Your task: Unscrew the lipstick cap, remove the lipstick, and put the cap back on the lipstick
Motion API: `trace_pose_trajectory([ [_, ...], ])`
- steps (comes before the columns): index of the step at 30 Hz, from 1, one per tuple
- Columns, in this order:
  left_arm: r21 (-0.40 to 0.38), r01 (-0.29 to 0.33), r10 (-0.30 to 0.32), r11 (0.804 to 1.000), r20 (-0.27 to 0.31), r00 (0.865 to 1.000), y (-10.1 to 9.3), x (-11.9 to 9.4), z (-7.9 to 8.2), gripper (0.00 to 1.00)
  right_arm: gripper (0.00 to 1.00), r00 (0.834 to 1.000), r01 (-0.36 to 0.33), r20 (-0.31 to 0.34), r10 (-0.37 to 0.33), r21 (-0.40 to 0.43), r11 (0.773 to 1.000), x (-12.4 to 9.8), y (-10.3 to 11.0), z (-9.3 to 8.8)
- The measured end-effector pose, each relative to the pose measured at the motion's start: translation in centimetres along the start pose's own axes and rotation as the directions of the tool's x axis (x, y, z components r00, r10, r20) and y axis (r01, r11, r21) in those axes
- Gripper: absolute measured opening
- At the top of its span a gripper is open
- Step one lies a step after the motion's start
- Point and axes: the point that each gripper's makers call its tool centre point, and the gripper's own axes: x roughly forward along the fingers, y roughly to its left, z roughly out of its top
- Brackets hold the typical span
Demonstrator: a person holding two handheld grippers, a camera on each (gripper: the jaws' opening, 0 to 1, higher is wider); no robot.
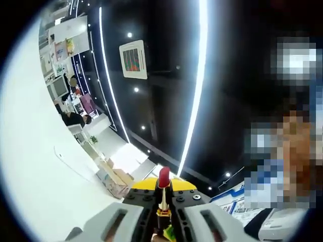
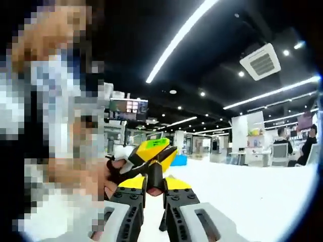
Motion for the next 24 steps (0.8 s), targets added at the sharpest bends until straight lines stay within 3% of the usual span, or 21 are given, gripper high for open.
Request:
trace_pose_trajectory([
  [4, -0.006, 0.000, 0.000, 1.000, -0.001, 1.000, 0.04, 0.01, -0.11, 0.09, 0.12, 1.000, 0.007, -0.008, -0.007, -0.024, 1.000, -0.08, -0.09, -0.04],
  [15, 0.002, -0.002, 0.002, 1.000, -0.009, 1.000, -0.01, 0.06, -0.32, 0.09, 0.12, 1.000, -0.013, 0.008, 0.013, 0.107, 0.994, -0.09, -0.39, -0.28],
  [20, -0.008, 0.005, -0.005, 1.000, -0.001, 1.000, -0.08, 0.07, -0.21, 0.09, 0.11, 0.997, -0.056, 0.068, 0.037, 0.316, 0.947, -0.16, -0.40, 0.12],
  [24, -0.003, 0.004, -0.004, 1.000, -0.005, 1.000, -0.15, 0.09, -0.38, 0.09, 0.11, 0.994, -0.090, 0.095, 0.051, 0.461, 0.883, -0.23, -0.44, 0.02],
])
